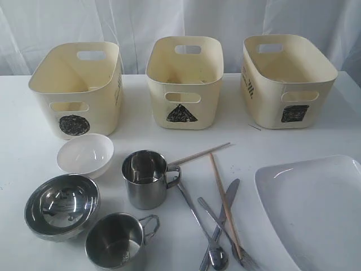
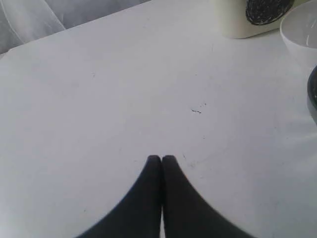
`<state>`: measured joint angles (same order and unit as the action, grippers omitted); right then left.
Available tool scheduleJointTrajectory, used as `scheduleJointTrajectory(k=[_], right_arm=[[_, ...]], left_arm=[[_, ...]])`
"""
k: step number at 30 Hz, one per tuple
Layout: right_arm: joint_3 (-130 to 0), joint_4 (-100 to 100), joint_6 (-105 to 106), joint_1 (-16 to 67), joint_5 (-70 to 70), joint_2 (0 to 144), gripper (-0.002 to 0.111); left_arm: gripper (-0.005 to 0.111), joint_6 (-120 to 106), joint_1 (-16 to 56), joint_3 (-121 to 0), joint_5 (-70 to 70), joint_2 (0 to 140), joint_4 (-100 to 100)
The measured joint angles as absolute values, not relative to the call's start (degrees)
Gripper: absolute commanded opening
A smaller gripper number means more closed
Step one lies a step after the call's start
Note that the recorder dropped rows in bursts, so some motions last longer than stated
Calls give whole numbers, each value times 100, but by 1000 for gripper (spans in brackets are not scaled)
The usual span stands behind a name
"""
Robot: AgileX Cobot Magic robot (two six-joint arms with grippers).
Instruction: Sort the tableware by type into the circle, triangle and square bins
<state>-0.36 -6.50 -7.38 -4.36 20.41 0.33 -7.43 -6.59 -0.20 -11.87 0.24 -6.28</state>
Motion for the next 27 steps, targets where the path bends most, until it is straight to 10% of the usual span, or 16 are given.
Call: scheduleJointTrajectory(k=[27], right_arm=[[-36,-650,-738,-343,2041,33,0]], left_arm=[[0,3526,-659,-20,-170,24,1390]])
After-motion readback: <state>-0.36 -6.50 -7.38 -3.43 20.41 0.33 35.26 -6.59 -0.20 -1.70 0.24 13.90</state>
